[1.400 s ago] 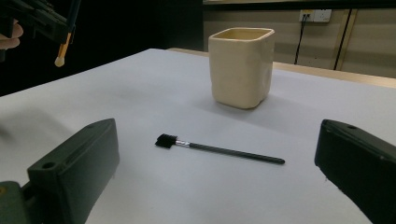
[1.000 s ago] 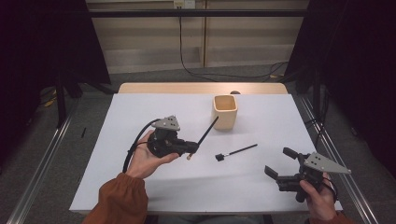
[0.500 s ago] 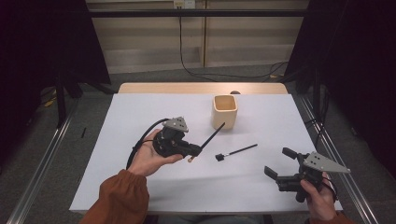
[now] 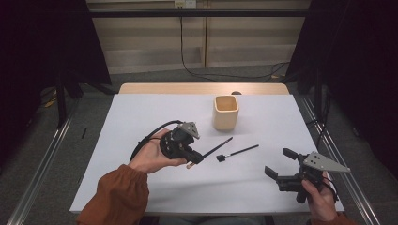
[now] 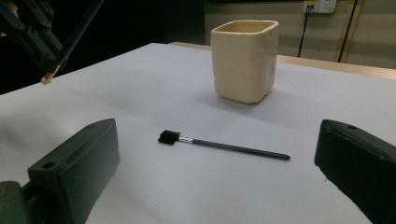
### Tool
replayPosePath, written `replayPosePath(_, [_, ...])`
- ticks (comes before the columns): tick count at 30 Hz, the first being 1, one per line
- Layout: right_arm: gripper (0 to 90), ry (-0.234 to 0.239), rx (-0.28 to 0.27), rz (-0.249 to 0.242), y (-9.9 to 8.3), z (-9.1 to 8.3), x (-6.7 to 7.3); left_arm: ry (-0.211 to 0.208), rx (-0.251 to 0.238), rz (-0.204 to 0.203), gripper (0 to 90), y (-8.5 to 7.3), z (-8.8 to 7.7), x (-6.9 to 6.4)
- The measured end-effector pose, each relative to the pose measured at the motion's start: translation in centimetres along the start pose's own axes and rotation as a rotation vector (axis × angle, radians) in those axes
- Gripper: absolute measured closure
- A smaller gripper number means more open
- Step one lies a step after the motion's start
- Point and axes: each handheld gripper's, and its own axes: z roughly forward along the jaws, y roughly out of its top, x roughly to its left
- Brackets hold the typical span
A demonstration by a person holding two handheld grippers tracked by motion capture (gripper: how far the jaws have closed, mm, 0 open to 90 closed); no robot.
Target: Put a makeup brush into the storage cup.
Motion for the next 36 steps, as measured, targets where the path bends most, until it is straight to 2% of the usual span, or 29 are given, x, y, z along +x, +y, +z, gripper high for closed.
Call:
replayPosePath(1, [0.0,0.001,-0.001,0.002,0.0,0.0,0.0,0.000,0.000,0.000,84.5,0.0,0.0,0.0])
replayPosePath(5, [0.0,0.005,0.000,-0.009,0.0,0.0,0.0,-0.006,0.050,0.013,84.5,0.2,0.2,-0.2])
replayPosePath(9, [0.0,0.054,0.017,-0.010,0.2,0.0,0.0,-0.011,0.103,0.029,84.5,0.2,0.4,-0.1])
replayPosePath(13, [0.0,0.053,0.013,-0.013,0.2,0.0,0.0,-0.015,0.139,0.040,84.5,0.2,0.7,-0.3])
replayPosePath(14, [0.0,0.052,0.012,-0.015,0.2,0.0,0.0,-0.025,0.159,0.053,84.5,0.2,0.9,-0.4])
replayPosePath(15, [0.0,0.051,0.012,-0.015,0.2,0.0,0.0,-0.016,0.174,0.059,84.5,0.2,1.0,-0.5])
replayPosePath(17, [0.0,0.054,0.009,-0.020,0.2,0.0,0.1,-0.030,0.187,0.058,84.5,0.1,1.2,-0.5])
replayPosePath(18, [0.0,0.055,0.010,-0.020,0.2,0.0,0.1,-0.034,0.187,0.040,84.4,0.0,1.3,-0.6])
replayPosePath(19, [0.0,0.057,0.011,-0.018,0.2,0.0,0.1,-0.041,0.212,0.066,84.5,0.1,1.3,-0.4])
replayPosePath(22, [0.0,0.063,0.007,-0.018,0.2,0.0,0.0,-0.037,0.217,0.084,84.5,0.1,1.6,-0.6])
replayPosePath(27, [0.0,0.065,-0.004,-0.022,0.3,-0.1,0.1,-0.042,0.195,0.062,84.4,-0.2,1.7,-0.5])
replayPosePath(28, [0.0,0.063,-0.006,-0.023,0.3,-0.1,0.1,-0.044,0.197,0.072,84.4,-0.3,1.7,-0.4])
replayPosePath(32, [0.0,0.065,-0.023,-0.034,0.6,0.0,0.2,-0.052,0.197,0.059,84.4,-0.5,1.8,-0.5])
replayPosePath(36, [0.0,0.100,-0.053,-0.025,1.0,0.2,0.0,-0.048,0.205,0.072,84.4,-0.6,1.7,-0.4])
